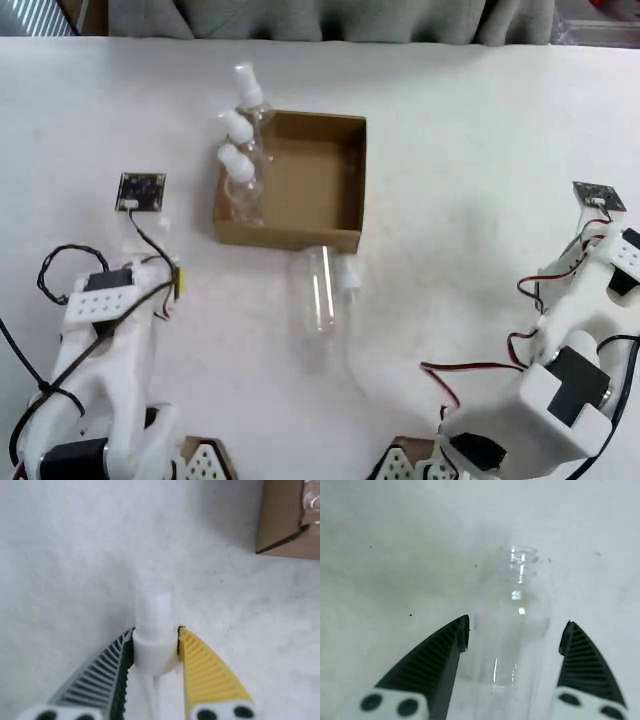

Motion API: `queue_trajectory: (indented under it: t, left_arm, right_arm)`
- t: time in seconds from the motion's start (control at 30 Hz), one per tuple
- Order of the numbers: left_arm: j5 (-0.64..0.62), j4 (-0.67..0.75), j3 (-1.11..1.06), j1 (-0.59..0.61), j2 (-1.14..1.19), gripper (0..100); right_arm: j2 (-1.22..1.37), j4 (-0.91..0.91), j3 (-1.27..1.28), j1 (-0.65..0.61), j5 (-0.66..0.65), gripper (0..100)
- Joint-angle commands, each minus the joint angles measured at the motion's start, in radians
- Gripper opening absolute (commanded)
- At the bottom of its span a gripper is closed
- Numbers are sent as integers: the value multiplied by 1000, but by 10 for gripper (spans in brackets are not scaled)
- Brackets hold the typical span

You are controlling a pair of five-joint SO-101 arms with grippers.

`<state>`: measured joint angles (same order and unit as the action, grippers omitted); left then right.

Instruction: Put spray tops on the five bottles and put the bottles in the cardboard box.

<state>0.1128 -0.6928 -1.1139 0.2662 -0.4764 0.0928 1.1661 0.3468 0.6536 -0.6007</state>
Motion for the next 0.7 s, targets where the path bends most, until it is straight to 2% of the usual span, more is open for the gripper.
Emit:
queue_trajectory:
  t: [0.0,0.47,0.67]
  left_arm:
    - [12,23,12,-15,-35,22]
    - [12,26,12,-16,-35,22]
    - [12,34,12,-16,-35,22]
  right_arm:
    - [-4,-13,-34,-1,6,265]
    - [140,-8,-118,1,0,250]
    - [140,99,-190,4,-60,248]
